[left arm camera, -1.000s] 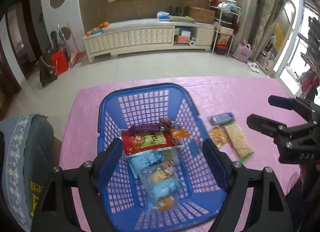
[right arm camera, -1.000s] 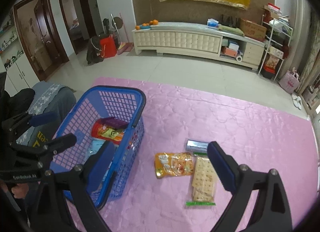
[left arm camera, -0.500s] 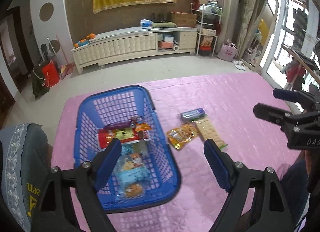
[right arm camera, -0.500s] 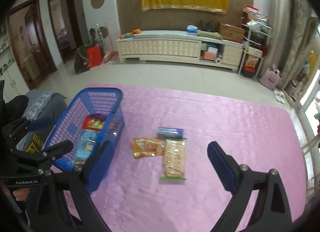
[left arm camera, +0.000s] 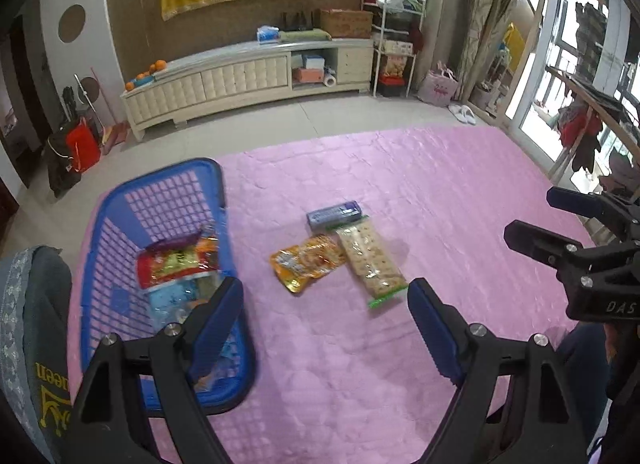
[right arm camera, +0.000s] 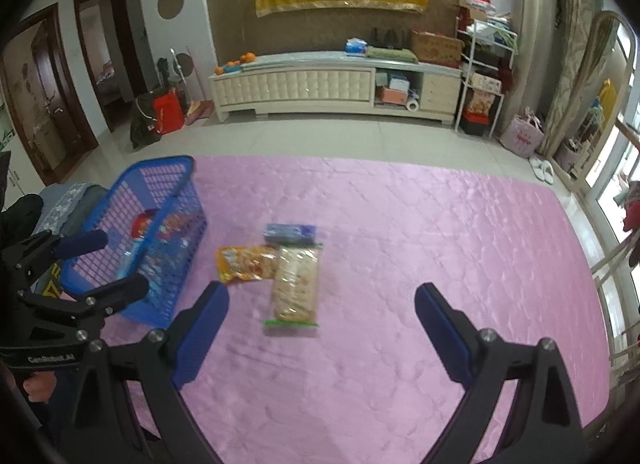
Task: Organize snacks
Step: 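Move both grippers back over the remaining snacks on the bed, then grasp the cracker pack with green ends with the left gripper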
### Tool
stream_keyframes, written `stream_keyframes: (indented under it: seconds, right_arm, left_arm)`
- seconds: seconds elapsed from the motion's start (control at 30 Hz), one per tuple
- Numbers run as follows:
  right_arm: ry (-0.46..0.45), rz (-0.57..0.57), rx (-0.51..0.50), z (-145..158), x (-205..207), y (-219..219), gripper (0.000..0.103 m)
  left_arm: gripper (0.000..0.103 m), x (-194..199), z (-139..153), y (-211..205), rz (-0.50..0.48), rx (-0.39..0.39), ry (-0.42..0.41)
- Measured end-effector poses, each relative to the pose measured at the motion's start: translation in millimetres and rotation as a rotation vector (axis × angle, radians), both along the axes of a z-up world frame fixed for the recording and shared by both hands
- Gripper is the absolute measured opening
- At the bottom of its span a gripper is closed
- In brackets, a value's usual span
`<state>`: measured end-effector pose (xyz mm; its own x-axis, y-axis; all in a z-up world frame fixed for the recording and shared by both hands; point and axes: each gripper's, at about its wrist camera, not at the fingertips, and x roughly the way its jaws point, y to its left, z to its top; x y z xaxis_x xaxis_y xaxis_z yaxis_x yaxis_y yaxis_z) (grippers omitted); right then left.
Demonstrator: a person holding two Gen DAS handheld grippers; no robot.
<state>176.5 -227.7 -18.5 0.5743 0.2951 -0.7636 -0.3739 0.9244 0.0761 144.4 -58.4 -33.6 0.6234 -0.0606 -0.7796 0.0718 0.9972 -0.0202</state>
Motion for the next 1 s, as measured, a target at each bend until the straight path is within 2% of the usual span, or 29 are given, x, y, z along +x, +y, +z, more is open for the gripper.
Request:
stream_keyframes:
  seconds: [0.27,0.53,0.67,0.77,0.83,1.0]
  right_arm:
    - [0.046,-0.017,0.006,-30.2,17.2,-26.6,0.096]
    - [0.06,0.022,0.025,-65.1,49.6,-29.9,0.096]
    - [0.047,0.021,0.043,-87.9,61.9,-36.0,0.096]
    - [0.094,0.025,0.037,-107.1,72.0,-39.5,0.096]
    - [0.127,0.017,0.036,-111.1,79.0,-41.3,0.096]
    - [0.121,0.005,-0.005,-113.7,87.3,-37.6,0.096]
  left_arm:
    - [0.083,20.9,-25.4,-30.5,-0.017,0.012,0.048]
    - [0.083,50.6,-58.4,-46.7,0.032,0.025,0.105]
    - [0.083,66.0,-74.3,-49.5,0.071,0.019,0.105]
    - [0.083,81.5,-90.4,-51.1,0.079,0.009,0.157]
    - [0.083,89.5,-98.1,-52.6,0.079,0.002,0.176]
    - [0.083,107.9,-116.5,-57.1,0.085,-0.007,0.214]
